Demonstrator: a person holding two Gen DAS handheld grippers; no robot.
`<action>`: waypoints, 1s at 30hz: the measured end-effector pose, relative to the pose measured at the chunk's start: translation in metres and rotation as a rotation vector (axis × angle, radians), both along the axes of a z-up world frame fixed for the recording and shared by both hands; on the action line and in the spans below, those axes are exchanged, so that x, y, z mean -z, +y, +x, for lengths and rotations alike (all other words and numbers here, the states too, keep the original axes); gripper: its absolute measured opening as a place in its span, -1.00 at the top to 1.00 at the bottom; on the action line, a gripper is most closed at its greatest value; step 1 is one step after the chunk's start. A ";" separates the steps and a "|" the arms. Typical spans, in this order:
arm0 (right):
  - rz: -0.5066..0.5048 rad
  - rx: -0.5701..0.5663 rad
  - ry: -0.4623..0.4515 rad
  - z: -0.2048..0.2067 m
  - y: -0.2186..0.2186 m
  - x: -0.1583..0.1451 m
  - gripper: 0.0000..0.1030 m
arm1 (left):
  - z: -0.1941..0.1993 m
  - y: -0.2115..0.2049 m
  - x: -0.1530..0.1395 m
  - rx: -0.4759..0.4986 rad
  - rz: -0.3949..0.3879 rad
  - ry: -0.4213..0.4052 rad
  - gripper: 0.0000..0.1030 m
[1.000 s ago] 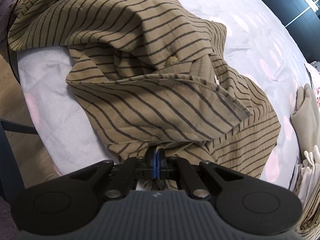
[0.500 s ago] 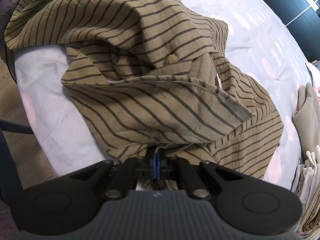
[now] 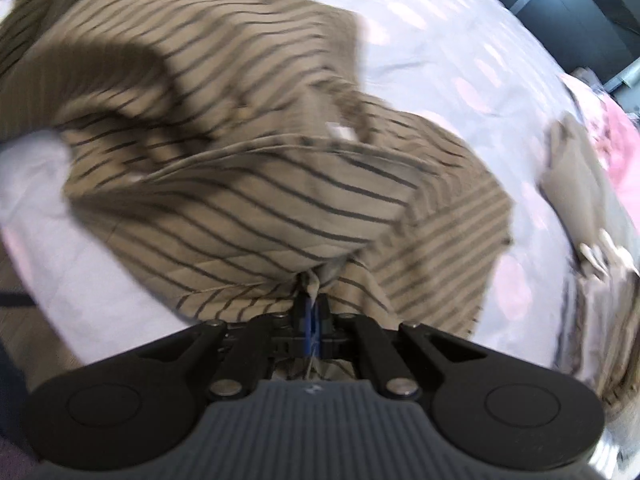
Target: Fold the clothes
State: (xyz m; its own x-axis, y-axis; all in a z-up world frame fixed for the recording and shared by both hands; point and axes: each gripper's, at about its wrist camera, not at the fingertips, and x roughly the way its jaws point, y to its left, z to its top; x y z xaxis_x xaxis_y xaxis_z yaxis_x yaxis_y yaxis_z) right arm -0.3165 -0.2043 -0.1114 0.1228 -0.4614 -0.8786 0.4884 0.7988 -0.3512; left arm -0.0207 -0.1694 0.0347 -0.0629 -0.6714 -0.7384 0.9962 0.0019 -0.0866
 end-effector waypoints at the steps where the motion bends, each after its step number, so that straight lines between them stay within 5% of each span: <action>1: -0.015 0.018 0.006 -0.002 -0.003 -0.002 0.97 | -0.005 0.006 0.000 0.027 0.010 0.014 1.00; 4: -0.054 0.040 0.030 -0.011 -0.013 -0.006 0.97 | -0.024 0.025 0.009 0.143 0.058 0.041 1.00; 13: -0.103 -0.063 0.131 0.024 0.002 0.019 0.97 | -0.095 0.054 0.095 0.393 0.340 -0.086 1.00; 19: -0.132 -0.125 0.178 0.031 0.014 0.031 0.96 | -0.102 0.057 0.110 0.364 0.337 -0.182 0.99; 23: -0.127 -0.123 0.172 0.030 0.013 0.032 0.96 | -0.091 0.058 0.094 0.377 0.293 -0.128 0.69; 30: -0.121 -0.128 0.167 0.029 0.017 0.032 0.96 | -0.079 0.051 0.051 0.452 0.204 -0.146 0.65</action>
State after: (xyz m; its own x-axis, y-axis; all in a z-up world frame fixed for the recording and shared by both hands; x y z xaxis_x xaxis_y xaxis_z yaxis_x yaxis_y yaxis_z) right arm -0.2874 -0.1874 -0.1439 0.0447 -0.5542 -0.8312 0.3130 0.7979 -0.5151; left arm -0.0998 -0.1183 -0.0158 -0.2003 -0.4422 -0.8742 0.9030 -0.4294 0.0103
